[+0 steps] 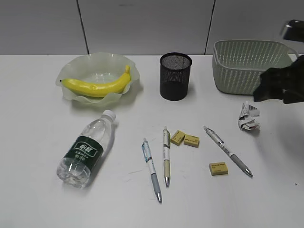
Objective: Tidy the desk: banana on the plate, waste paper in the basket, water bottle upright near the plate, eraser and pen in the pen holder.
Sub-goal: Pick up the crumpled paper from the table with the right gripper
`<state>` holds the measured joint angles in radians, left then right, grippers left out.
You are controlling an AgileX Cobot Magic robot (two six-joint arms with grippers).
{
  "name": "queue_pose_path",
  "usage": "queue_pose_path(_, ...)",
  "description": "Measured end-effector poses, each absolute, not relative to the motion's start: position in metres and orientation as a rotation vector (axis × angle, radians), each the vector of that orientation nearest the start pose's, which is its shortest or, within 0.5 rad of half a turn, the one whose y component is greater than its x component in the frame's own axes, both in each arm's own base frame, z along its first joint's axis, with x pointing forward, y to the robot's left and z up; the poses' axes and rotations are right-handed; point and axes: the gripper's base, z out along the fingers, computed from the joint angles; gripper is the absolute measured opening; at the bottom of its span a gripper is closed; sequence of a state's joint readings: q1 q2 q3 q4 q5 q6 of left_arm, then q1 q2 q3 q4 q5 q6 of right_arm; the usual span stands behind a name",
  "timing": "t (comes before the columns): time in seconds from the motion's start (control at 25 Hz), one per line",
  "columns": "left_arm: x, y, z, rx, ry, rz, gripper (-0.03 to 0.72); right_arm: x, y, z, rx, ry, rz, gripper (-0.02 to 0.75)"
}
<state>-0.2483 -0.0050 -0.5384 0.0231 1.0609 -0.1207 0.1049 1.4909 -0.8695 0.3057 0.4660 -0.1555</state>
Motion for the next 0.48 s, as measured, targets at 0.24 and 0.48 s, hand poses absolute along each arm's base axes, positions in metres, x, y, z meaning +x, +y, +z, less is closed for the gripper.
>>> queue_pose_path(0.24, -0.01, 0.004, 0.288, 0.126, 2.003, -0.212, 0.257, 0.374, 0.063, 0.153, 0.035, 2.725, 0.255, 0.583)
queue_pose_path(0.48, -0.01, 0.004, 0.288, 0.126, 2.003, -0.212, 0.257, 0.399, 0.078, 0.104, 0.042, 2.862, 0.08, 0.356)
